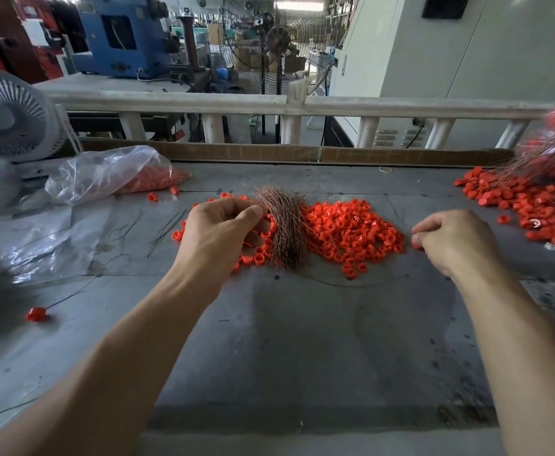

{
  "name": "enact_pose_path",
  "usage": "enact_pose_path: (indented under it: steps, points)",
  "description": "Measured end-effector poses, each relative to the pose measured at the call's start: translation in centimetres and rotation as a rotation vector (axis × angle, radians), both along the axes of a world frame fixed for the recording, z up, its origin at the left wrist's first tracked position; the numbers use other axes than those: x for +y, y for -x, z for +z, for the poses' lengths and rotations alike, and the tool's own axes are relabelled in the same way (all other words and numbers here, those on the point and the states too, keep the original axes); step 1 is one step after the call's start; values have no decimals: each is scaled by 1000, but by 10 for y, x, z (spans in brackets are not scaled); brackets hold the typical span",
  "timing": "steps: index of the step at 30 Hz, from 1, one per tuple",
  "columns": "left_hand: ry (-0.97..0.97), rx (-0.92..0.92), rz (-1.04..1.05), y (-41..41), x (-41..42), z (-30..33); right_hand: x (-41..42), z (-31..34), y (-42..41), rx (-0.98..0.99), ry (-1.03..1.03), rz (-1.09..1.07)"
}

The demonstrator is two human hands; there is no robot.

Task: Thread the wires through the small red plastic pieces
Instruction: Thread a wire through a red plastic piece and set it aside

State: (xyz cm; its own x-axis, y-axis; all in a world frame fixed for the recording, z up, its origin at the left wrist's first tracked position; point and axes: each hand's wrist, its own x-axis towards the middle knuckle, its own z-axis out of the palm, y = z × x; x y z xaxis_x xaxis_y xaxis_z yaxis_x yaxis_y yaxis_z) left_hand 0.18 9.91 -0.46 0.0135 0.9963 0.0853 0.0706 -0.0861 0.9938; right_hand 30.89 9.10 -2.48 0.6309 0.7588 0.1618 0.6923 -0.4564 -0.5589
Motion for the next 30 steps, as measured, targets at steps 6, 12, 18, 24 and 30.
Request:
enact_pose_path:
  steps: [6, 12, 18, 24, 30]
  points:
    - [-12, 2, 5, 2, 1, 0, -2, 3, 2, 18, 11, 19]
    - [-45, 75, 21, 5, 4, -2, -5, 9, 19, -9, -144, 118]
    - [-136, 399, 115, 15, 13, -7, -9, 11, 58, -26, -216, 503]
    - [-167, 564, 121, 16, 15, -9, -8, 4, 81, -40, -231, 722]
    - [-179, 626, 102, 18, 17, -10, -5, 5, 91, -100, -282, 841]
